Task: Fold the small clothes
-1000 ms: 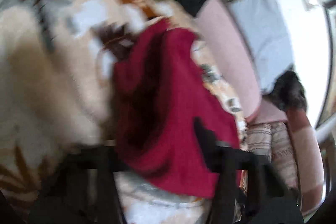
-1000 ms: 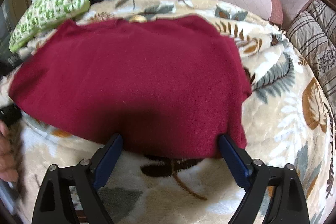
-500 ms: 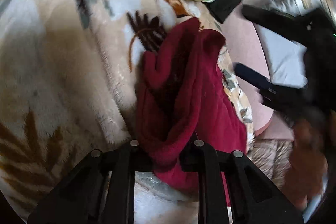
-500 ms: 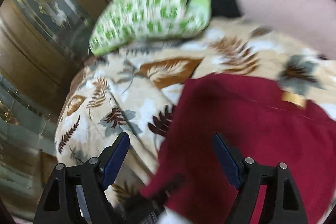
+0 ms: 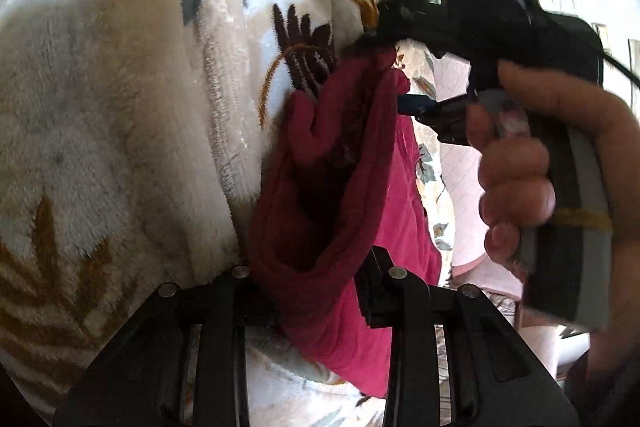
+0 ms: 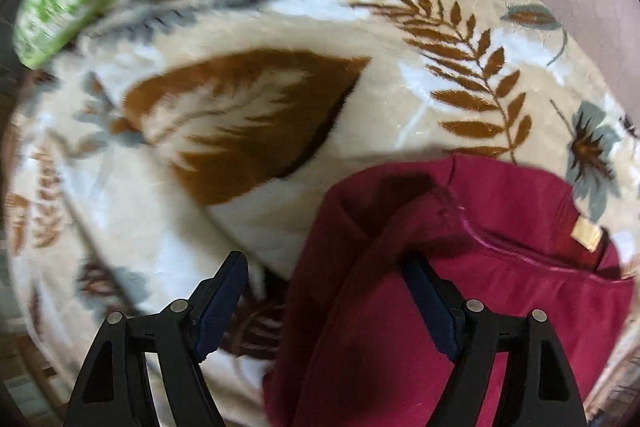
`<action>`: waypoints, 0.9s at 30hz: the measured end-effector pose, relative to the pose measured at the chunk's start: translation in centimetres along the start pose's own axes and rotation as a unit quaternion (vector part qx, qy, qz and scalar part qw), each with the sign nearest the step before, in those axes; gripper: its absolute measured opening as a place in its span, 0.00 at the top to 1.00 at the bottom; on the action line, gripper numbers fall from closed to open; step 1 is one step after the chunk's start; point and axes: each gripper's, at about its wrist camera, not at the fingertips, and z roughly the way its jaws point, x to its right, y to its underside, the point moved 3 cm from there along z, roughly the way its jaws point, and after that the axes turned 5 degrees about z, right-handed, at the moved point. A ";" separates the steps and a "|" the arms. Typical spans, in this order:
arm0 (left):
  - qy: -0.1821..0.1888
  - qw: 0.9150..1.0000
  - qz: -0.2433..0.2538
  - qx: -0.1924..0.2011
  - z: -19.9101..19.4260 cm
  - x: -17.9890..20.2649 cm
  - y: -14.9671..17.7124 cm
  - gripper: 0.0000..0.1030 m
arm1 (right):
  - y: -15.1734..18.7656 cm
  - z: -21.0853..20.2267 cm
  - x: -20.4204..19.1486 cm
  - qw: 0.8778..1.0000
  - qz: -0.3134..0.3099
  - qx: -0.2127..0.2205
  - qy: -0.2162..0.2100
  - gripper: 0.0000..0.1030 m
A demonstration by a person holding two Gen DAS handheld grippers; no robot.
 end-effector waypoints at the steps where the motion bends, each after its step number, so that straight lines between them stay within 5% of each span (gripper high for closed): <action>1: -0.003 1.000 0.004 -0.003 0.0 0.1 -0.1 0.72 | 0.0 -0.1 0.2 1.000 0.001 0.003 0.002 0.53; 6: -0.023 0.998 0.063 0.002 -0.1 1.5 0.4 0.90 | 0.8 -3.0 2.4 0.997 0.013 0.034 -0.061 0.84; 14: -0.019 0.983 0.176 0.047 -1.5 6.6 3.2 0.93 | 2.5 -6.9 10.1 0.986 0.052 0.078 -0.138 0.87; 22: 0.011 0.954 0.299 0.018 1.8 12.4 10.0 0.93 | 7.1 -9.7 21.9 0.978 0.094 0.102 -0.158 0.87; 27: 0.021 0.927 0.375 -0.001 4.3 15.7 14.2 0.93 | 10.7 -10.6 28.5 0.975 0.108 0.121 -0.151 0.87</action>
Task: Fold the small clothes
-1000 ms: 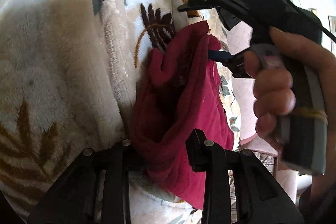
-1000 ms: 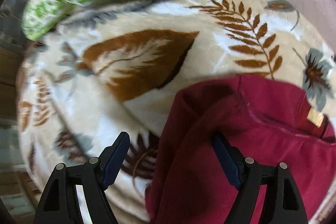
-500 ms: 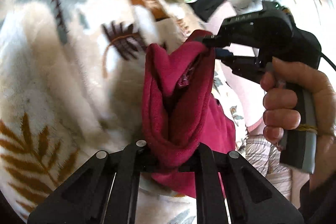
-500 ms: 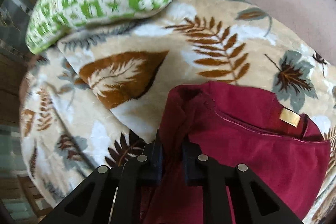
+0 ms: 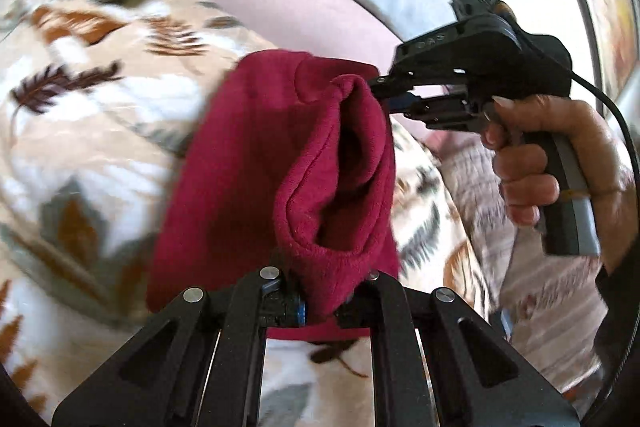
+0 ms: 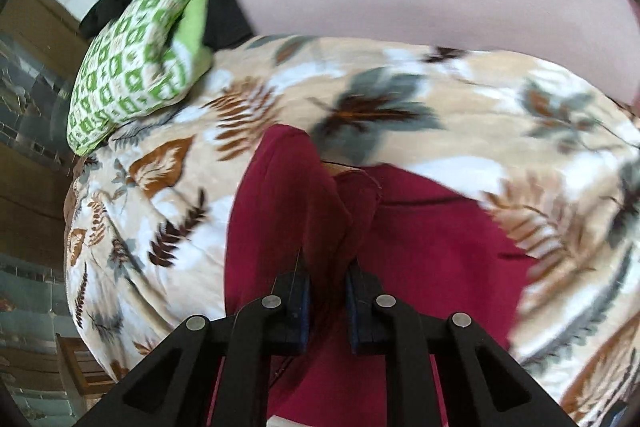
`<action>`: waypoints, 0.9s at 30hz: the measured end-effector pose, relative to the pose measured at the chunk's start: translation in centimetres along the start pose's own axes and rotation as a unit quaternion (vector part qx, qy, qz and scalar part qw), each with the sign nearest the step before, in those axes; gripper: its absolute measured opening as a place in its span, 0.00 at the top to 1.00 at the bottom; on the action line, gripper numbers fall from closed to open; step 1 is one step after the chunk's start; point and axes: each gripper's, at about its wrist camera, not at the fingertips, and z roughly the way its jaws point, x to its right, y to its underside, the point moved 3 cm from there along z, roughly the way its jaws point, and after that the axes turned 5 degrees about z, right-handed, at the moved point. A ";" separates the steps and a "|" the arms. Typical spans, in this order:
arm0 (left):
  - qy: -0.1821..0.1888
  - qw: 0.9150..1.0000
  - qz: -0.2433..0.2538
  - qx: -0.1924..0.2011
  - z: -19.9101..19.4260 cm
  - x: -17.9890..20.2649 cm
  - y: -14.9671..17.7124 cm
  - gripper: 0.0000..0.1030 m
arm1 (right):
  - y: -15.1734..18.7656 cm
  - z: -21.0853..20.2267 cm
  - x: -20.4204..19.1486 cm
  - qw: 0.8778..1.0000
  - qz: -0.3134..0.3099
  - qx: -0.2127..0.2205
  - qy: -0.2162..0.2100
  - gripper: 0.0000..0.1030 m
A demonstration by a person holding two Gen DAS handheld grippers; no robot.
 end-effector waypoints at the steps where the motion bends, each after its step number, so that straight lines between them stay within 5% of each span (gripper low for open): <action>1: 0.004 1.000 0.018 -0.003 0.5 0.9 0.3 0.93 | 0.3 -0.5 1.2 1.000 0.003 0.002 0.001 0.87; 8: 0.060 0.994 0.081 -0.046 2.9 5.4 3.3 0.91 | 1.9 -1.4 7.6 1.000 0.003 0.003 0.020 0.87; 15: 0.105 0.986 0.055 -0.118 4.5 6.2 5.9 0.64 | 3.9 1.4 11.5 0.998 0.014 0.037 0.045 0.77; 20: 0.198 0.969 0.059 -0.135 1.9 8.5 5.1 0.63 | 5.5 -3.4 14.8 0.980 0.090 0.167 0.059 0.74; 22: 0.221 0.966 0.065 -0.117 0.6 8.7 3.9 0.63 | 6.4 -4.7 14.4 0.979 0.073 0.181 0.054 0.74; 25: 0.189 0.980 0.035 -0.059 -1.0 6.4 1.2 0.63 | 8.5 -7.0 11.0 0.980 0.006 0.198 0.005 0.74; 27: 0.129 0.991 -0.002 -0.039 -1.1 4.0 0.3 0.63 | 10.4 -8.3 7.0 0.976 -0.063 0.202 -0.048 0.74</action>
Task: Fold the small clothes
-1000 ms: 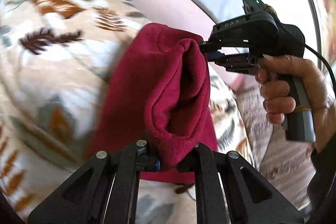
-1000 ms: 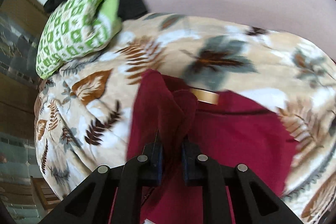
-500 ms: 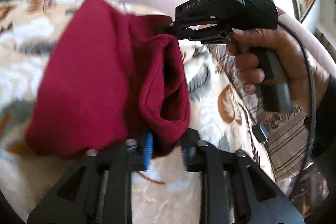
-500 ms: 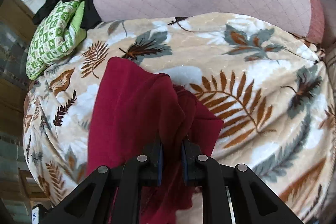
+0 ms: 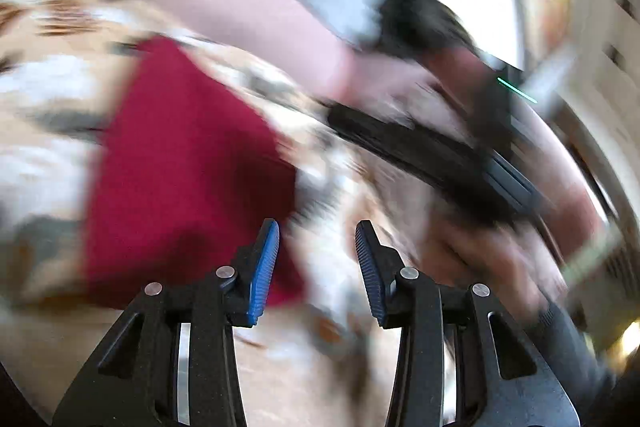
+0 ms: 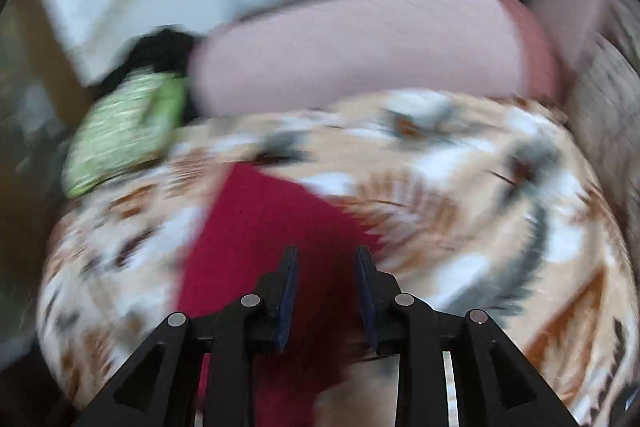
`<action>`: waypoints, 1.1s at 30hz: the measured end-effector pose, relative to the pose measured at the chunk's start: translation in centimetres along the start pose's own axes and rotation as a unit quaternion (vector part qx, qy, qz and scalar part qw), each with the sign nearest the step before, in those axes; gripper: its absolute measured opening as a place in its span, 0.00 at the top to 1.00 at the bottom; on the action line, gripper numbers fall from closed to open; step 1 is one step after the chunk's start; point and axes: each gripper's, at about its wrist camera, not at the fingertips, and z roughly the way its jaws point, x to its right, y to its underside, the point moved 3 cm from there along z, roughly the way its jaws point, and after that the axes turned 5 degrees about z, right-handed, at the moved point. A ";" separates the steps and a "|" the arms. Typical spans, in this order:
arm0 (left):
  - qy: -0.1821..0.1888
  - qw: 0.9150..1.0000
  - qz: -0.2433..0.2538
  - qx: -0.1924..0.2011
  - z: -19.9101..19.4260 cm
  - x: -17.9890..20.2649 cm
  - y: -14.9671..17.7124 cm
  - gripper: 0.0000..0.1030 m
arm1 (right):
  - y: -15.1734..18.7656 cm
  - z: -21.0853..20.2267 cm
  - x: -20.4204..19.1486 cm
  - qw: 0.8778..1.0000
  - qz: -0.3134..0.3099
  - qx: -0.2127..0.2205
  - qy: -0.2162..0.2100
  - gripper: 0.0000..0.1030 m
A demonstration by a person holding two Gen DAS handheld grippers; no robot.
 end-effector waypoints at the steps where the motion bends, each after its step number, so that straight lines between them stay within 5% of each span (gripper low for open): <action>1: -0.042 0.999 -0.026 0.000 -0.1 -1.7 -0.1 0.63 | 0.5 -0.2 -2.0 0.999 -0.032 -0.005 -0.018 0.74; 3: -0.087 0.993 -0.082 -0.022 0.4 -5.0 0.5 0.63 | 2.2 0.4 -5.5 0.994 -0.098 -0.032 -0.037 0.74; 5: -0.078 0.986 -0.142 -0.032 1.0 -7.3 1.7 0.65 | 3.7 2.0 -6.1 0.990 -0.133 -0.048 0.001 0.74; 9: -0.083 0.988 -0.127 -0.041 1.8 -6.7 1.7 0.65 | 6.5 6.7 -0.9 0.987 -0.099 -0.099 0.085 0.77; 15: -0.089 0.990 -0.099 -0.044 2.3 -6.6 1.1 0.65 | 7.2 8.0 1.3 0.991 -0.068 -0.055 0.106 0.81; 20: -0.102 0.989 -0.105 -0.017 0.5 -8.0 -2.0 0.60 | 6.5 3.3 1.9 0.999 0.038 -0.007 0.036 0.78; 22: -0.129 0.987 -0.091 -0.012 0.3 -9.2 -3.8 0.47 | 6.4 1.2 2.9 0.991 0.114 0.050 0.043 0.57; 23: -0.142 0.987 -0.079 -0.016 0.6 -9.9 -4.7 0.42 | 7.0 -0.1 4.0 0.980 0.170 0.084 0.059 0.28; 24: -0.145 0.987 -0.069 -0.026 1.2 -10.6 -5.3 0.42 | 8.0 -1.4 5.0 0.961 0.238 0.125 0.062 0.17; 27: -0.109 0.991 -0.031 -0.075 3.2 -12.6 -5.3 0.42 | 9.8 -0.4 5.9 0.941 0.310 0.133 0.013 0.17; 33: -0.010 0.990 -0.108 -0.087 5.4 -14.1 -4.1 0.40 | 11.4 5.8 5.8 0.963 0.264 0.057 0.008 0.17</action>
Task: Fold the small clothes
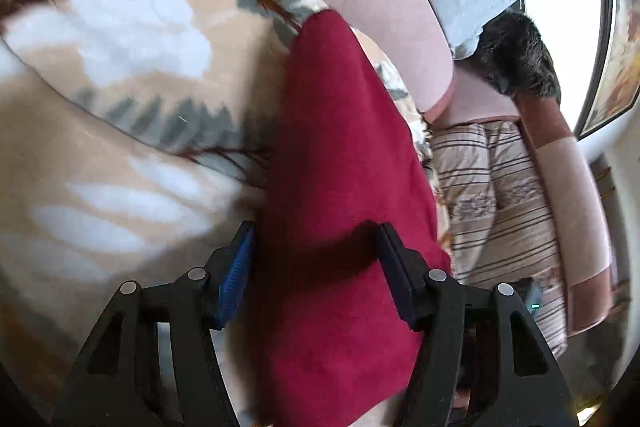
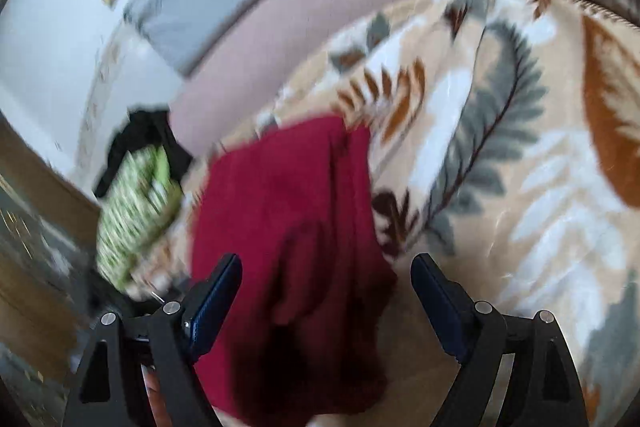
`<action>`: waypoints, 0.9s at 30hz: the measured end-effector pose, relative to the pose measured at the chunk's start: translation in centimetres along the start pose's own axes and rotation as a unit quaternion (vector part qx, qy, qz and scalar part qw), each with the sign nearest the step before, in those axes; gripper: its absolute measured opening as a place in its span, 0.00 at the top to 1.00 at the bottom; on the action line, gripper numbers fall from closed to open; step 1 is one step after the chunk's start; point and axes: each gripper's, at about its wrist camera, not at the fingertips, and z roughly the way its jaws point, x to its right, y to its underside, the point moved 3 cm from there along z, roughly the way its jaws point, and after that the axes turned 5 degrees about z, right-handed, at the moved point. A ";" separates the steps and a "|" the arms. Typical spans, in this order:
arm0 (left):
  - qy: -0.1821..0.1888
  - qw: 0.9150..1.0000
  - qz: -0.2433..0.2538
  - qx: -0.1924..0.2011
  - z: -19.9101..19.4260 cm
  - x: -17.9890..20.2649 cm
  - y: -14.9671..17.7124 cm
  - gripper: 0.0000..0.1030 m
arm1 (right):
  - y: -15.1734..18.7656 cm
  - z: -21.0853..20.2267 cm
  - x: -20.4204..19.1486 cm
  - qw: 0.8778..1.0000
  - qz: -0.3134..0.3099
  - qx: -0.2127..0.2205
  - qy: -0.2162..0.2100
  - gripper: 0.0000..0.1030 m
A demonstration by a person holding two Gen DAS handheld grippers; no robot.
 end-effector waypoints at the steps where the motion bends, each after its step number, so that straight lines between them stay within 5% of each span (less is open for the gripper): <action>1: 0.000 1.000 0.004 -0.003 0.4 0.2 0.0 0.38 | 0.1 0.4 -0.1 1.000 -0.009 -0.009 -0.005 0.17; 4: -0.005 1.000 0.008 -0.004 0.8 0.6 0.1 0.37 | 0.4 1.4 -0.6 0.998 -0.032 -0.032 -0.032 0.19; 8: -0.010 1.000 -0.004 -0.007 0.6 1.3 0.1 0.39 | 0.3 1.1 -0.3 0.998 -0.025 -0.037 -0.048 0.42; 12: -0.060 0.998 0.019 0.002 0.4 2.4 0.4 0.52 | 0.7 0.1 -2.3 0.996 -0.093 -0.013 -0.006 0.58; 15: -0.073 0.997 0.025 0.006 0.0 2.7 0.5 0.60 | 0.6 -0.1 -2.3 0.996 -0.082 -0.015 -0.010 0.61; 20: -0.086 0.996 0.031 0.013 -2.5 3.8 0.7 0.63 | 0.5 -0.9 -1.6 0.996 0.007 -0.031 -0.084 0.63; 24: -0.111 0.993 0.025 0.035 -6.5 3.2 1.2 0.63 | 2.1 -0.3 -3.0 0.983 0.061 -0.069 -0.160 0.63; 27: -0.146 0.987 0.035 0.063 -9.8 1.9 1.2 0.63 | 3.9 1.0 -6.1 0.980 0.031 -0.096 -0.170 0.63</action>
